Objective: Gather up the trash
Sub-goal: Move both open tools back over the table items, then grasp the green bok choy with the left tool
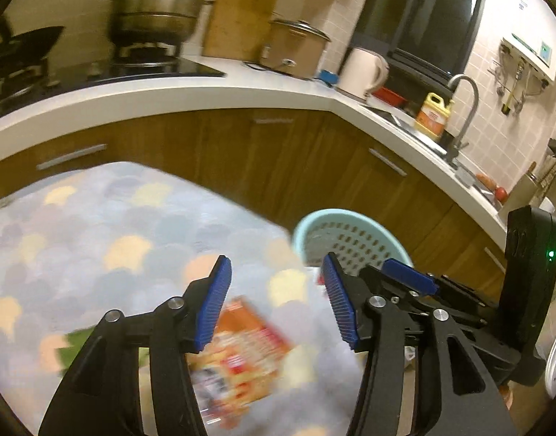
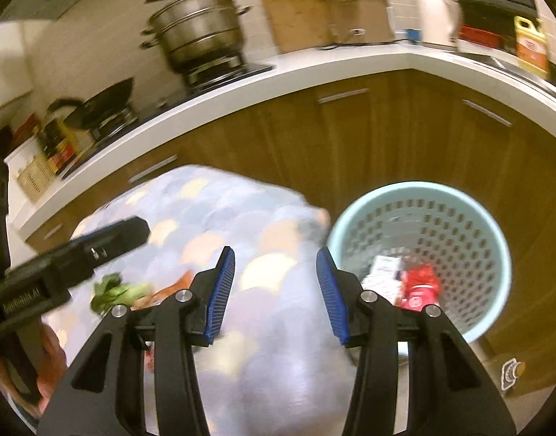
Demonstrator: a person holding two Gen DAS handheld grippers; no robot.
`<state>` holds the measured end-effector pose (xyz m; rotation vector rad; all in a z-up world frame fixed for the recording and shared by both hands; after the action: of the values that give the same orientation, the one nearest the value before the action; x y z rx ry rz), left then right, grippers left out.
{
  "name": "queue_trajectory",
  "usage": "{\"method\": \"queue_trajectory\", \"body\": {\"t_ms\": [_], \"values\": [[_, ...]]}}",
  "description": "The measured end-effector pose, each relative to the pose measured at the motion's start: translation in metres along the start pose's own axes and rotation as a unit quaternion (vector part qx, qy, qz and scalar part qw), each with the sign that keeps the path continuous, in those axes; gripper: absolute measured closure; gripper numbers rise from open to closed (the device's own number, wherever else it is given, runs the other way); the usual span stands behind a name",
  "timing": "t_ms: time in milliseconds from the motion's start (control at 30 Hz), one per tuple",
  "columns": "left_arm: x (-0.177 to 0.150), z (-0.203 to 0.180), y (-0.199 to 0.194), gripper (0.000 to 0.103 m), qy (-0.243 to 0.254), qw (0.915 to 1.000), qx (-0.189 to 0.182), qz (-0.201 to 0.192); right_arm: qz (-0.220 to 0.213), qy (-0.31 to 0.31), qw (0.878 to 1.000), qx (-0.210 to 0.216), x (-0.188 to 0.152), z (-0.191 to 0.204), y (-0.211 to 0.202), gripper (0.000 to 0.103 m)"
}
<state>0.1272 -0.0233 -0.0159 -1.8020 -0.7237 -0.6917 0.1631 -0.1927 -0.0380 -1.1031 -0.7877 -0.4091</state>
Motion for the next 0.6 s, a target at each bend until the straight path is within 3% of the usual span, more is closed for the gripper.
{"method": "queue_trajectory", "body": {"t_ms": [333,600], "values": [[-0.045,0.105,-0.032,0.044,0.018,0.9947,0.094,0.037,0.017,-0.028,0.999,0.014,-0.037,0.061,0.026,0.053],[-0.068,0.152,-0.023,0.041,-0.015,0.9941,0.082,0.069,0.035,-0.018,0.999,-0.013,-0.051,0.073,0.056,0.048]]}}
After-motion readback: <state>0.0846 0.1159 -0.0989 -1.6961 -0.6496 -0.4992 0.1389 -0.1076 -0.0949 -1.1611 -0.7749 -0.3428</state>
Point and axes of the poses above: each gripper's, at about its wrist camera, not at the fingertips, and y roughly the way its jaws point, z to its left, x to its top, the point moved 4 cm from there along y, roughly the way its jaws point, and after that the axes turned 4 degrees about -x, right-handed, at the moved point
